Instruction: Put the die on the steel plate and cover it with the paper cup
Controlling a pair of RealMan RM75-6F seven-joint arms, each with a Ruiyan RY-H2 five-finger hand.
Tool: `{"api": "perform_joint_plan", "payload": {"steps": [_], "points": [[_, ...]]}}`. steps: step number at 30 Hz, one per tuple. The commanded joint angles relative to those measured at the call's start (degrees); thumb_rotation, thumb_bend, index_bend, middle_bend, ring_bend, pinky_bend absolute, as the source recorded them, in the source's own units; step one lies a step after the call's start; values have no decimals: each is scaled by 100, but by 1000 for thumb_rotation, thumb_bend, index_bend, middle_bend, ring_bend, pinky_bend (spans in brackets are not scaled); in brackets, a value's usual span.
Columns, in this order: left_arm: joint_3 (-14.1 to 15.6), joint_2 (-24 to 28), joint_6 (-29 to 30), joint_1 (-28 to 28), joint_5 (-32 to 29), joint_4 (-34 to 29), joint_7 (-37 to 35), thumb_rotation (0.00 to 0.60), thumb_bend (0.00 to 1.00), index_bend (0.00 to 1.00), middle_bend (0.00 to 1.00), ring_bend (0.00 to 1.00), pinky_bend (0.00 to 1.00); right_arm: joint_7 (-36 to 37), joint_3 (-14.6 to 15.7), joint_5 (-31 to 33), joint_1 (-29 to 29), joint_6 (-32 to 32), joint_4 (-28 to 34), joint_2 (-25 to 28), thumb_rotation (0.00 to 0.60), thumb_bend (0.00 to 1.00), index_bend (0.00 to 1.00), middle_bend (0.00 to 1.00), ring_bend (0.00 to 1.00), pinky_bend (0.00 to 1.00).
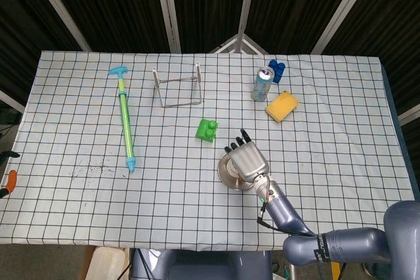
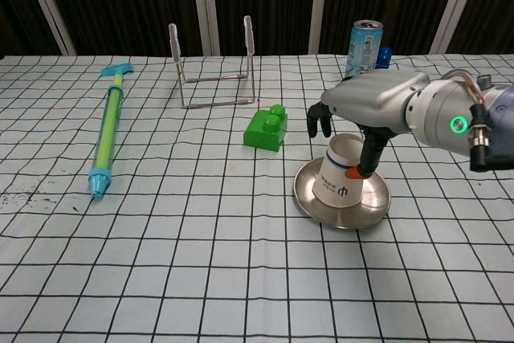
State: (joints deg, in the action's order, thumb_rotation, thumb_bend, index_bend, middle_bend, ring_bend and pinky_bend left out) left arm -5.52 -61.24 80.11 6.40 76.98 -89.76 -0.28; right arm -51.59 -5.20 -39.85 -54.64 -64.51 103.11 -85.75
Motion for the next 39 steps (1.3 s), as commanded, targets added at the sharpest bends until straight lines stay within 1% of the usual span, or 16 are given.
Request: {"api": "perform_joint_plan", "payload": {"steps": [1,9,14,18,22,35,39], "points": [[-2,1,1,-2,-6,-2,-1,600,695,332,0,0,118,-6,6,30,6,-9,20,20,600,214,208,246,136,0],[3,1,-5,2,-5,-10,15,600,695,332,0,0,118,-122,60,177,2,-51,139,146,600,211,206,248,136,0],[8,-4,0,2,0,-14,35,600,695,333,0,0,118,-158,92,227,13,-82,169,206,600,211,249,333,137,0],[7,-8,0,3,-6,-18,51,600,695,333,0,0,118,-143,115,249,19,-52,199,240,600,211,293,375,153,0],[10,-13,-13,9,-10,-21,67,600,695,333,0,0,118,-47,102,168,34,-25,199,232,600,210,328,410,173,0],[-3,-6,-25,11,-38,-6,37,600,695,334,0,0,118,212,93,-205,80,7,25,98,600,214,378,446,198,0],[2,-9,-32,16,-33,-6,49,600,695,334,0,0,118,242,99,-258,91,10,-11,71,600,246,431,477,217,0]]}}
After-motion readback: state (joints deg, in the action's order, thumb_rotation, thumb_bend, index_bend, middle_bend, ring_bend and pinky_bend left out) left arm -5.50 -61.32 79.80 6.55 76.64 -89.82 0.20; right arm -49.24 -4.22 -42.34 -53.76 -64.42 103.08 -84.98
